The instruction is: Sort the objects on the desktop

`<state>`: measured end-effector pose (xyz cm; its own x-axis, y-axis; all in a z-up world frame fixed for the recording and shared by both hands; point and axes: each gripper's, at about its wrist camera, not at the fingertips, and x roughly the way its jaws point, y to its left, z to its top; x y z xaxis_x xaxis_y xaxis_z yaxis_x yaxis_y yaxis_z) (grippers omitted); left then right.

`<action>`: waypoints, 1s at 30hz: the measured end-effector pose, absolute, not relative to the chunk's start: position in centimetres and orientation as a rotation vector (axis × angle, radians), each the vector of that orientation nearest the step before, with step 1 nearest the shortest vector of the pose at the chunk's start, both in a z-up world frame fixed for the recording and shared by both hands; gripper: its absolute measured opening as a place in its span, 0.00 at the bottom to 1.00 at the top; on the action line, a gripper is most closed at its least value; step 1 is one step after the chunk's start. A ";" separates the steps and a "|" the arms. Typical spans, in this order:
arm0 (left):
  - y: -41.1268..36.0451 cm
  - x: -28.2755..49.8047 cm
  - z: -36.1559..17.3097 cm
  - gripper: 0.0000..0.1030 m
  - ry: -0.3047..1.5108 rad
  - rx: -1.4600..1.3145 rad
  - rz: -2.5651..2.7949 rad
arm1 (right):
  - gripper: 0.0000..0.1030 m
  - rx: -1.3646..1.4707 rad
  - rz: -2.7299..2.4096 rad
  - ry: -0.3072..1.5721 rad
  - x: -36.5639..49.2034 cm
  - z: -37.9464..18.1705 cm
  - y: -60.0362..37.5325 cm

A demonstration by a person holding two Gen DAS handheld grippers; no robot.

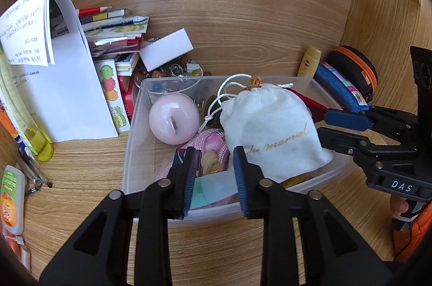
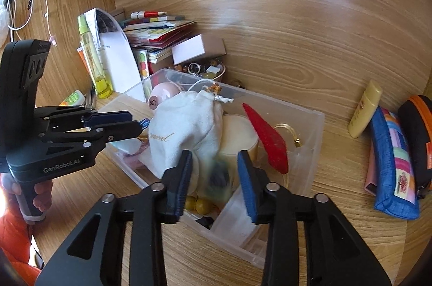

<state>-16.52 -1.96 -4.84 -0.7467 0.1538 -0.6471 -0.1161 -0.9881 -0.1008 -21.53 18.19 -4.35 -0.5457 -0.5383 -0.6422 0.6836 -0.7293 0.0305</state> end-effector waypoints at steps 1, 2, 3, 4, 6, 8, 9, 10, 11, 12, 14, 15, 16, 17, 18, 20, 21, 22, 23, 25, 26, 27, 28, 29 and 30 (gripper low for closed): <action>-2.0 -16.4 -4.7 0.32 -0.079 -1.041 2.812 | 0.35 0.833 -2.261 0.290 -21.5 -4.3 18.2; -2.0 -16.3 -4.6 0.33 -0.078 -1.036 2.818 | 0.35 0.828 -2.265 0.289 -21.5 -4.1 18.3; -2.0 -16.1 -4.4 0.36 -0.075 -1.029 2.827 | 0.37 0.822 -2.271 0.290 -21.5 -4.0 18.3; -2.0 -16.0 -4.2 0.39 -0.070 -1.022 2.834 | 0.39 0.818 -2.276 0.292 -21.4 -3.9 18.3; -2.1 -15.6 -3.9 0.43 -0.063 -1.008 2.849 | 0.43 0.806 -2.288 0.294 -21.3 -3.6 18.4; -2.1 -15.1 -3.5 0.50 -0.052 -0.990 2.870 | 0.47 0.794 -2.298 0.296 -21.1 -3.4 18.5; -2.0 -14.9 -3.3 0.55 -0.044 -0.981 2.881 | 0.51 0.786 -2.304 0.297 -21.0 -3.2 18.5; -2.0 -14.6 -3.1 0.60 -0.030 -0.969 2.899 | 0.55 0.779 -2.311 0.299 -20.9 -3.0 18.6; -2.0 -14.2 -2.9 0.61 -0.023 -0.958 2.911 | 0.57 0.771 -2.319 0.300 -20.8 -2.8 18.7; -2.0 -14.0 -2.7 0.63 -0.019 -0.950 2.918 | 0.60 0.762 -2.328 0.301 -20.6 -2.6 18.8; -1.9 -13.5 -2.3 0.67 -0.015 -0.935 2.932 | 0.64 0.747 -2.343 0.301 -20.3 -2.2 19.1; -1.9 -13.2 -2.1 0.70 -0.013 -0.927 2.942 | 0.68 0.739 -2.352 0.301 -20.0 -2.0 19.2; -1.9 -12.9 -1.8 0.73 -0.010 -0.916 2.956 | 0.71 0.733 -2.361 0.302 -19.8 -1.8 19.3; -1.8 -12.7 -1.6 0.73 -0.010 -0.908 2.964 | 0.72 0.726 -2.372 0.303 -19.5 -1.6 19.5; -1.8 -12.4 -1.4 0.75 -0.012 -0.901 2.968 | 0.73 0.718 -2.381 0.304 -19.2 -1.4 19.7; -1.7 -11.8 -1.0 0.80 -0.010 -0.886 2.983 | 0.75 0.705 -2.394 0.307 -18.7 -1.1 19.9; -1.6 -11.6 -0.9 0.83 -0.003 -0.879 2.994 | 0.78 0.696 -2.403 0.307 -18.3 -0.8 20.1; -1.4 -11.2 -0.6 0.86 0.008 -0.871 3.007 | 0.80 0.690 -2.410 0.306 -18.1 -0.6 20.3; -1.3 -10.8 -0.4 0.87 0.016 -0.865 3.017 | 0.80 0.682 -2.417 0.305 -17.7 -0.4 20.5; -0.8 -9.9 0.2 0.91 0.046 -0.849 3.042 | 0.82 0.669 -2.426 0.302 -17.1 0.1 20.8; -0.6 -9.4 0.5 0.92 0.060 -0.832 3.057 | 0.83 0.664 -2.428 0.300 -16.8 0.3 21.0; -0.3 -8.9 0.8 0.94 0.076 -0.807 3.072 | 0.87 0.661 -2.433 0.294 -16.5 0.5 21.2; 0.0 -8.2 1.2 0.96 0.095 -0.775 3.085 | 0.91 0.659 -2.436 0.288 -16.2 0.7 21.3; 0.2 -7.7 1.4 0.96 0.104 -0.757 3.090 | 0.93 0.658 -2.440 0.280 -15.9 0.9 21.5; 0.5 -7.3 1.6 0.97 0.112 -0.741 3.093 | 0.97 0.655 -2.446 0.268 -15.6 1.1 21.8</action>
<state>-7.27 0.49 1.57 -0.8908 -0.0557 -0.4509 0.0230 -0.9967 0.0776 -15.55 21.80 1.10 -0.7069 -0.4896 -0.5105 0.5886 -0.8074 -0.0408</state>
